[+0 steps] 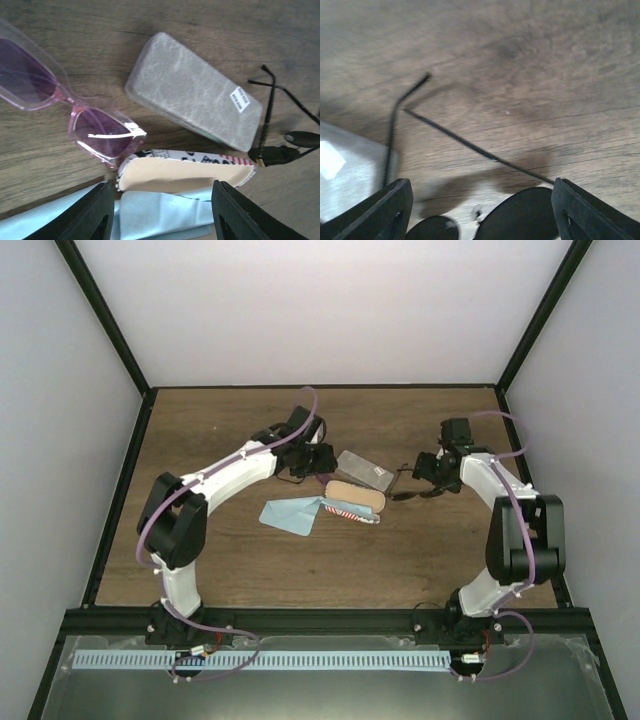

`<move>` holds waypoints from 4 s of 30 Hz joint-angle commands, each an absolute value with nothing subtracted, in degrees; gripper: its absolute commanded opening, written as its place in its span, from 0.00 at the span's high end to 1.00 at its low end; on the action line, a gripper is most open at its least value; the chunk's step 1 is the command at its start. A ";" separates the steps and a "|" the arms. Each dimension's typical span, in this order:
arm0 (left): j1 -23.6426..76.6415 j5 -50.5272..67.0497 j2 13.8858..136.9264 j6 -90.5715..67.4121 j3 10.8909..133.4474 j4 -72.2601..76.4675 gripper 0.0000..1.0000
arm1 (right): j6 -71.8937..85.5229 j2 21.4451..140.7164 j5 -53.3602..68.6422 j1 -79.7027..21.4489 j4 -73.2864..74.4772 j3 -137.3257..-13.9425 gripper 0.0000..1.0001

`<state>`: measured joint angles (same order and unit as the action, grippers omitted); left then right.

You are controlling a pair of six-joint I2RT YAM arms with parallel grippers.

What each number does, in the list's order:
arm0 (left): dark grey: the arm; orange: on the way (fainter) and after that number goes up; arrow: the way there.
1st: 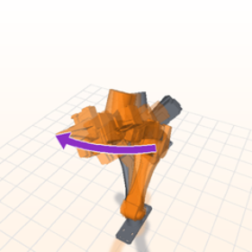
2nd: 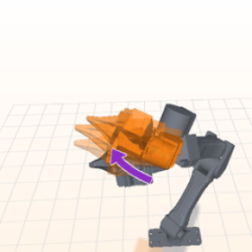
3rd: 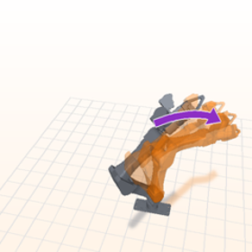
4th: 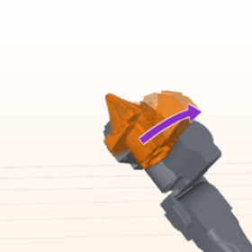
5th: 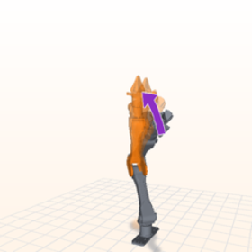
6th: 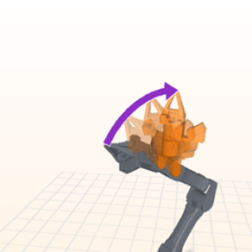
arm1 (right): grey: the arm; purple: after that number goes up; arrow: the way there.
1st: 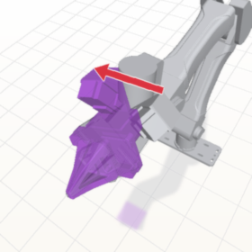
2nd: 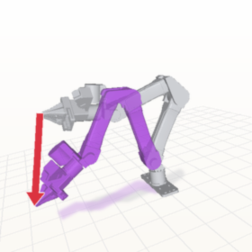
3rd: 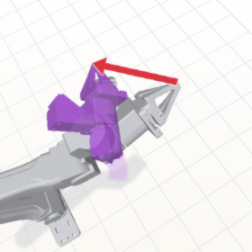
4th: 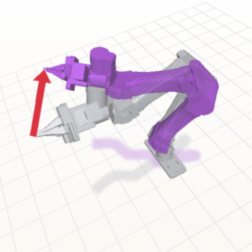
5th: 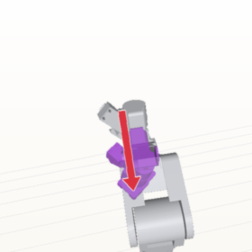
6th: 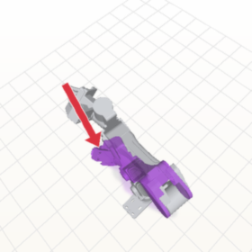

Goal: Organize the sunglasses
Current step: Fold the sunglasses at the center of the board.

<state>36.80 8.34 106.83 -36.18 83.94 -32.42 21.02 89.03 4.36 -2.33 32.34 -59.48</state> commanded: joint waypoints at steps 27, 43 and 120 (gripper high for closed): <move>35.61 20.59 118.25 -23.53 103.21 -37.03 0.40 | 24.45 88.01 7.68 -0.60 38.09 -61.93 0.79; 28.36 26.88 112.78 -20.53 96.47 -36.06 0.16 | 19.28 100.12 10.62 -1.27 31.56 -65.67 0.40; 26.39 30.49 120.26 -23.55 101.38 -37.71 0.17 | 0.08 98.97 1.64 -10.46 41.84 -63.46 0.00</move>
